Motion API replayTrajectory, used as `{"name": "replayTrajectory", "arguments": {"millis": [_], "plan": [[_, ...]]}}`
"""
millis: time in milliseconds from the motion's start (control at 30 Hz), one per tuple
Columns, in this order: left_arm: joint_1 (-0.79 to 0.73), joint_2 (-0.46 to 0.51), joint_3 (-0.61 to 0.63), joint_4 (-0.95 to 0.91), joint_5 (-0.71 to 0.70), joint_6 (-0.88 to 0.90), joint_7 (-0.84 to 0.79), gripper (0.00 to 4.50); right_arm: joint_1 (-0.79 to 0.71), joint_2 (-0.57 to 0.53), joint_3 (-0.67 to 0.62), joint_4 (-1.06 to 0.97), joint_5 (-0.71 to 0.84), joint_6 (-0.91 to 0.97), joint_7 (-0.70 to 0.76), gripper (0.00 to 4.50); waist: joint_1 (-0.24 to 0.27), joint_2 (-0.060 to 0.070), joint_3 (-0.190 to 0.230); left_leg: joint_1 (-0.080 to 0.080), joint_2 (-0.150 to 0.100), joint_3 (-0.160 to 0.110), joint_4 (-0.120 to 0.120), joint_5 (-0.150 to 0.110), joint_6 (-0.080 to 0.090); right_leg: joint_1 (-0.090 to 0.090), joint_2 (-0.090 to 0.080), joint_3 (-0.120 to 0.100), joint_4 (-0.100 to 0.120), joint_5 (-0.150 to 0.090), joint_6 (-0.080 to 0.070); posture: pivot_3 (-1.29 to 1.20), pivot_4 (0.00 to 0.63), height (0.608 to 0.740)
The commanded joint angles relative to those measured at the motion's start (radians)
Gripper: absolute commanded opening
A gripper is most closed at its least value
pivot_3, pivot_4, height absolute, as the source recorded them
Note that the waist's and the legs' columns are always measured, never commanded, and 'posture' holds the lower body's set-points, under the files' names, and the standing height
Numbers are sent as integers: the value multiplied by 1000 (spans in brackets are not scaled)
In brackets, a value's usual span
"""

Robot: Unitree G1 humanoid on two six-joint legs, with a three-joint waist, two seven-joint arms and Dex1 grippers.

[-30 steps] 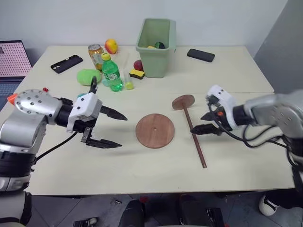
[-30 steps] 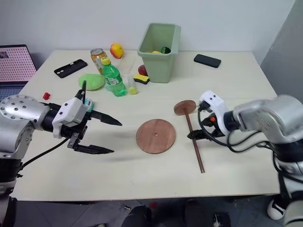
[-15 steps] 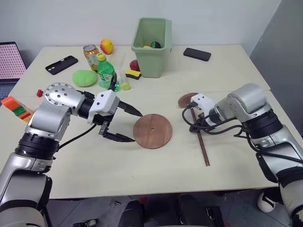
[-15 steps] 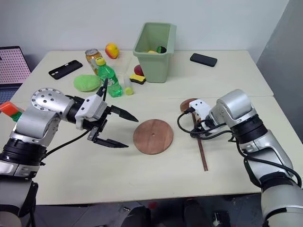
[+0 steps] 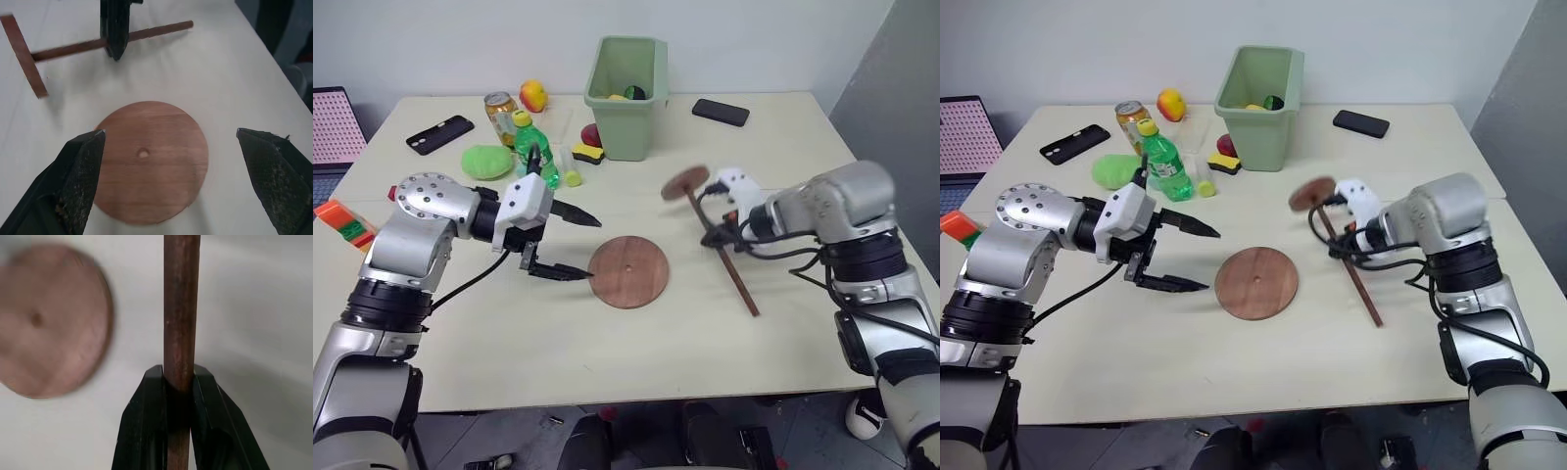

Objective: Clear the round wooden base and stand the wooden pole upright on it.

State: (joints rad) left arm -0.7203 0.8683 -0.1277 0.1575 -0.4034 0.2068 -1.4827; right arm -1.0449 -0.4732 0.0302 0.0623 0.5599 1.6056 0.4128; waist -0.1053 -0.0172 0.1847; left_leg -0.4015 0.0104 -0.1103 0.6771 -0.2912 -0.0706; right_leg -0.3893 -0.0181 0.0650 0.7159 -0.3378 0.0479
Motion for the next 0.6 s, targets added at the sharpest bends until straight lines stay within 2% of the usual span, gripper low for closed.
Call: {"name": "replayTrajectory", "arguments": {"millis": [33, 133, 233, 333, 433, 600], "plan": [[16, 1, 74, -49, -35, 61, 57, 4500, 26, 49, -176, -226, 61, -72, 4, 257, -1, 0, 0, 0, 0, 0, 0, 0, 0, 0, 0, 0, 0, 0, 0, 0, 150, 740], [43, 15, 97, -77, -52, 99, 60, 4500, 101, 159, -277, -347, 101, -254, 2, 257, -2, 0, 0, 0, 0, 0, 0, 0, 0, 0, 0, -1, 0, 0, 0, 0, 150, 740], [68, 41, 112, -105, -71, 137, 35, 4500, 239, 214, -154, -457, 36, -538, 64, 257, -2, 0, 0, 0, 0, 0, -1, 0, 0, 1, 0, -1, 0, 0, 0, 0, 150, 740], [77, 62, 112, -104, -67, 141, 11, 4500, 318, 261, -35, -464, -60, -767, 74, 257, -6, 0, 0, 0, 0, 1, -1, 0, -1, 0, 0, 0, 0, 0, 0, 0, 150, 740], [77, 88, 105, -80, -44, 126, -12, 4500, 390, 328, 98, -384, -210, -1079, 76, 257, -9, 1, 0, 2, 0, 1, -1, 1, -1, 0, 1, 0, 1, 0, 0, 0, 150, 740], [109, 88, 107, -65, -29, 84, -28, 4500, 431, 415, 166, -257, -259, -1324, 117, 257, -7, 1, 0, 2, 0, 0, 0, 1, -2, 1, 0, 0, 1, 0, 0, 0, 150, 740]]}}
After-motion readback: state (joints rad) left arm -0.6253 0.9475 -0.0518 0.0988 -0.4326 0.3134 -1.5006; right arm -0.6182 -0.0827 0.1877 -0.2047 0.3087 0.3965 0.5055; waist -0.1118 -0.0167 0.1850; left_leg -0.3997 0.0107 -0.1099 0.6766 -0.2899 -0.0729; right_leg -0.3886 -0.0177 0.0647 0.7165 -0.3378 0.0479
